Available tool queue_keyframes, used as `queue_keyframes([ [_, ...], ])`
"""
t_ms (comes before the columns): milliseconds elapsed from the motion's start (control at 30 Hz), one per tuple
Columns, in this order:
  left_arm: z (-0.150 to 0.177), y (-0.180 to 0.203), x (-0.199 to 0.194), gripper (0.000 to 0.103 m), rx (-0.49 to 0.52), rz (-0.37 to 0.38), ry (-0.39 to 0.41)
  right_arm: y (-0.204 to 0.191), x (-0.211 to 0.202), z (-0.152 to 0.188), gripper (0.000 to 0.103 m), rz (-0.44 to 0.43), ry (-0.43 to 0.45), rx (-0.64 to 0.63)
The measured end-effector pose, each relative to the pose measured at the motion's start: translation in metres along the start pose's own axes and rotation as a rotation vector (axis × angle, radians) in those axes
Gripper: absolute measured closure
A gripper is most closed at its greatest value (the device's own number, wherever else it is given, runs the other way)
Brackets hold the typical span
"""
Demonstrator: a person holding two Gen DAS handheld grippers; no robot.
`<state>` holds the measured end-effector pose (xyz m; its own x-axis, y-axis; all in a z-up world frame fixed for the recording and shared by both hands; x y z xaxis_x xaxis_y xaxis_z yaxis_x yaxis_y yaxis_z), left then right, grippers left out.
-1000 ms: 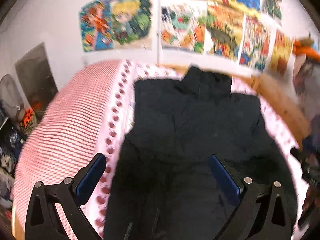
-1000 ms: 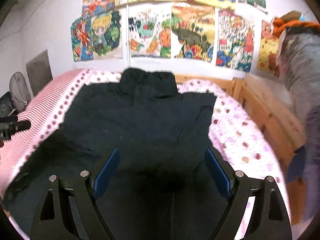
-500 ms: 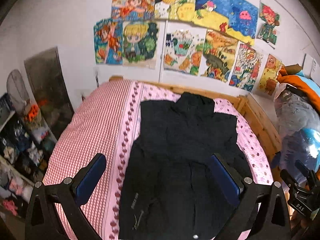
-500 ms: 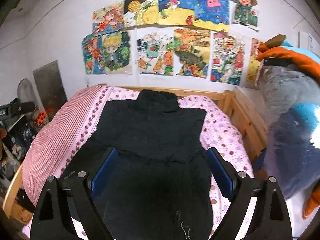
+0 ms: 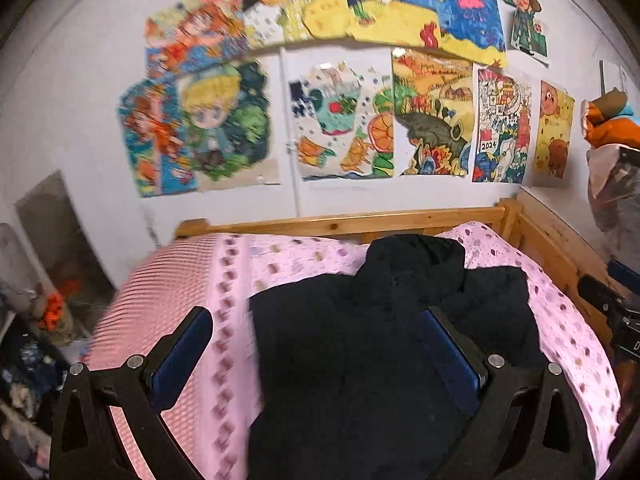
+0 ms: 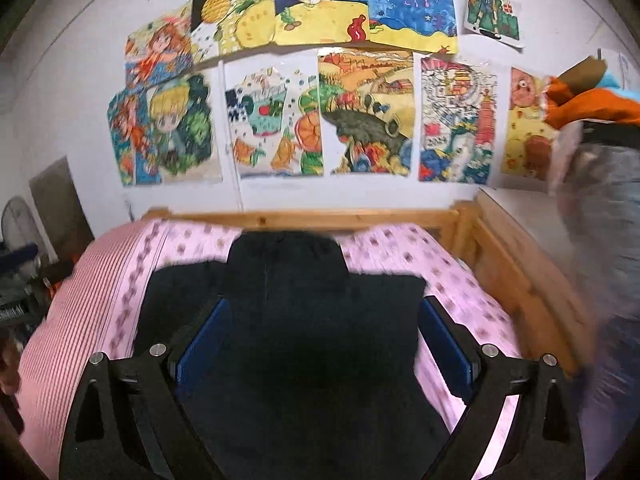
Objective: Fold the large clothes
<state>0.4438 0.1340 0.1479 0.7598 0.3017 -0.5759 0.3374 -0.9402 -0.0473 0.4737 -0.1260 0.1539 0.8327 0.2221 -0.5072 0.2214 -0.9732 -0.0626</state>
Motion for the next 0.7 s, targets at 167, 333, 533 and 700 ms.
queue_keyframes([
  [167, -0.016, 0.009, 0.09, 0.0, -0.036, 0.084, -0.016, 0.008, 0.091, -0.001, 0.012, -0.041, -0.012, 0.021],
  [333, -0.027, 0.027, 0.165, 0.0, -0.029, 0.089, -0.03, 0.017, 0.171, -0.007, 0.013, -0.027, -0.041, 0.07],
  [533, -0.037, 0.046, 0.236, 0.015, -0.027, 0.079, -0.082, 0.02, 0.25, -0.004, 0.026, -0.062, -0.069, 0.183],
  [700, -0.035, 0.055, 0.271, 0.047, -0.043, 0.086, -0.13, 0.022, 0.29, 0.01, 0.036, -0.102, -0.106, 0.251],
])
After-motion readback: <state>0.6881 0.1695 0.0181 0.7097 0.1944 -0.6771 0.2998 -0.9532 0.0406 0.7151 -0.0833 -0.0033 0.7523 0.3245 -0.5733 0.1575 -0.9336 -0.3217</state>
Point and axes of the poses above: each gripper's, at about its wrist camera, not at the fingertips, and x roughly the way its jaws point, y to its right, z to its underside, the point moved 4 cm from there along x, roughly the way its jaws point, and after that the axes turned 1 degree about -y, right-handed, at the moved point
